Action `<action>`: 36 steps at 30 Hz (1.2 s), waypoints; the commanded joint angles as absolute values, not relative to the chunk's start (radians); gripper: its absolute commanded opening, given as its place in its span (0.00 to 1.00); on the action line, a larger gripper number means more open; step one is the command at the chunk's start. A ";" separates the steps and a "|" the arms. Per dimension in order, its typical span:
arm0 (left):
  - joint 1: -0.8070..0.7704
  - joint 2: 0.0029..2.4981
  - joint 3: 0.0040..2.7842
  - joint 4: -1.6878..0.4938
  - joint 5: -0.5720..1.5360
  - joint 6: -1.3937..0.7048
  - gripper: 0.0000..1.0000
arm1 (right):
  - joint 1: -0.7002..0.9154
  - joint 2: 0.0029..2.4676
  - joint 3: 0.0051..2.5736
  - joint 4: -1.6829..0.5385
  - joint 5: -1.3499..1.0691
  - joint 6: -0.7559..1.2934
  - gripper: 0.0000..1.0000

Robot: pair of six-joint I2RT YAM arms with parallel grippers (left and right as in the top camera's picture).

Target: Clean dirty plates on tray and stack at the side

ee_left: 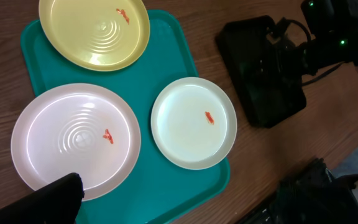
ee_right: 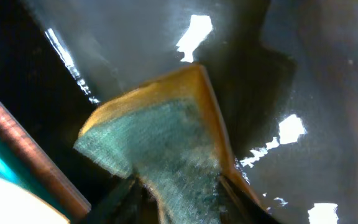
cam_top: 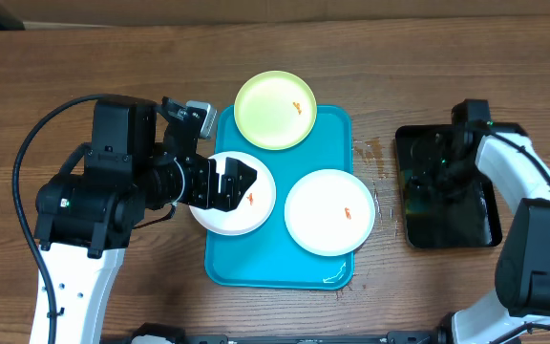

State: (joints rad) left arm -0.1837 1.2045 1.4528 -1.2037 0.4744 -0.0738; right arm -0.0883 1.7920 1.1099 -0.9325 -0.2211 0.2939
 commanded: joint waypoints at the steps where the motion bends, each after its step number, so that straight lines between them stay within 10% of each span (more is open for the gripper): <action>1: -0.191 1.198 1.475 -1.200 0.468 -0.052 1.00 | -0.087 1.794 1.077 -0.890 -0.213 0.288 0.31; 6: -0.191 1.205 1.475 -1.201 0.468 -0.052 1.00 | -0.084 1.794 1.048 -0.877 -0.118 0.336 0.04; 12: -0.191 1.223 1.474 -1.223 0.395 -0.111 1.00 | -0.085 1.733 1.195 -1.043 -0.044 0.349 0.04; 15: -0.191 1.240 1.474 -1.261 0.324 -0.157 1.00 | -0.084 1.696 1.234 -1.089 -0.044 0.348 0.29; 25: -0.205 1.333 1.417 -1.335 0.292 -0.183 0.96 | -0.084 1.707 1.117 -1.002 -0.023 0.389 0.40; 30: -0.285 1.366 1.392 -1.323 0.292 -0.171 0.96 | -0.084 1.726 1.025 -0.904 0.014 0.424 0.38; 36: -0.376 1.367 1.389 -1.280 0.281 -0.173 0.97 | -0.084 1.729 0.980 -0.876 0.013 0.424 0.13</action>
